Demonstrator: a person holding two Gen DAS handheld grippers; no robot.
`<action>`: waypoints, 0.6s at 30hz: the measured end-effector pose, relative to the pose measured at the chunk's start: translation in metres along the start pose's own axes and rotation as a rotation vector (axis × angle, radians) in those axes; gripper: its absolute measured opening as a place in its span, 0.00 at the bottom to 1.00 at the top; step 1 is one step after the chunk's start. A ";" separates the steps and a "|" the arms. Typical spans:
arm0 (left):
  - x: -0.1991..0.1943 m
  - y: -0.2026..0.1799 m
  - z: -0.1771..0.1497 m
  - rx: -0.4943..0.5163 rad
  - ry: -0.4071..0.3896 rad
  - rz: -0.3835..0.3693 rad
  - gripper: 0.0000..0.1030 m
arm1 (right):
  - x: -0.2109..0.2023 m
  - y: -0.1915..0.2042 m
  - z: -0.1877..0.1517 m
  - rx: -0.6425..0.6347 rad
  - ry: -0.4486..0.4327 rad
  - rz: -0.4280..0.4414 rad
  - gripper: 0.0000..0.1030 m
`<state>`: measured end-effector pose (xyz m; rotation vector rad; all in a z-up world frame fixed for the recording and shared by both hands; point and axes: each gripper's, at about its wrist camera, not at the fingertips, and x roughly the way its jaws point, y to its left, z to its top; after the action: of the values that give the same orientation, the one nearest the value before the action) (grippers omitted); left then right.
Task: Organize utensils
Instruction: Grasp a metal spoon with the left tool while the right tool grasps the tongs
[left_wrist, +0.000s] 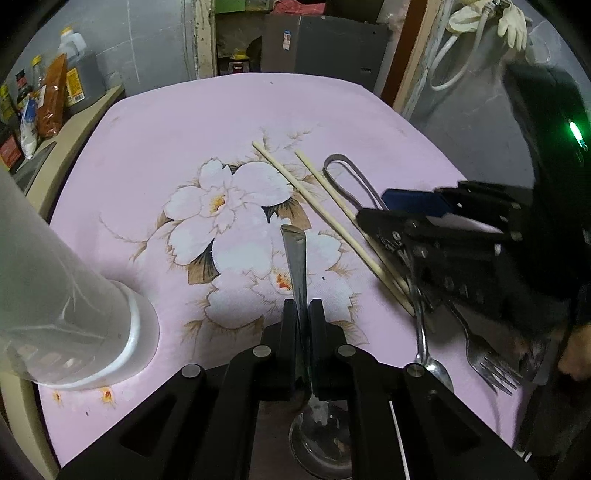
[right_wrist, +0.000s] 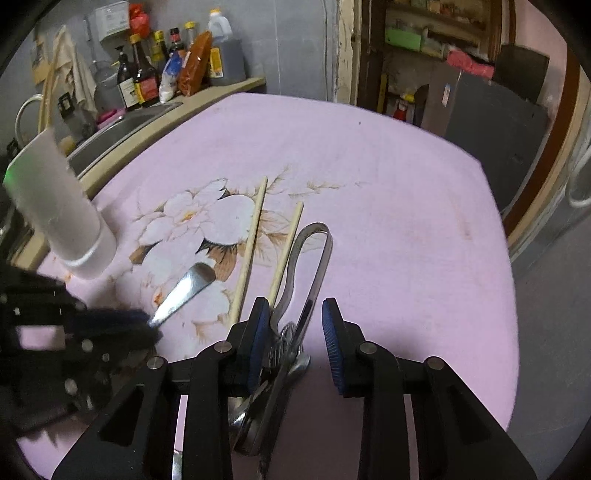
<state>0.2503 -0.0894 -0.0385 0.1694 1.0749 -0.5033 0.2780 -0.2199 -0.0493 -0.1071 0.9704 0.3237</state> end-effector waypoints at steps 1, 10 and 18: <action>0.001 0.000 0.001 0.000 0.004 -0.003 0.08 | 0.002 -0.002 0.003 0.012 0.011 0.005 0.25; 0.003 0.006 0.006 -0.054 0.030 -0.042 0.06 | 0.013 -0.015 0.020 0.094 0.090 0.044 0.19; -0.012 0.012 -0.010 -0.105 -0.059 -0.061 0.03 | -0.015 -0.008 -0.010 0.114 -0.043 0.075 0.15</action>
<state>0.2437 -0.0717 -0.0343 0.0290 1.0485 -0.5021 0.2647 -0.2335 -0.0430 0.0403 0.9495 0.3374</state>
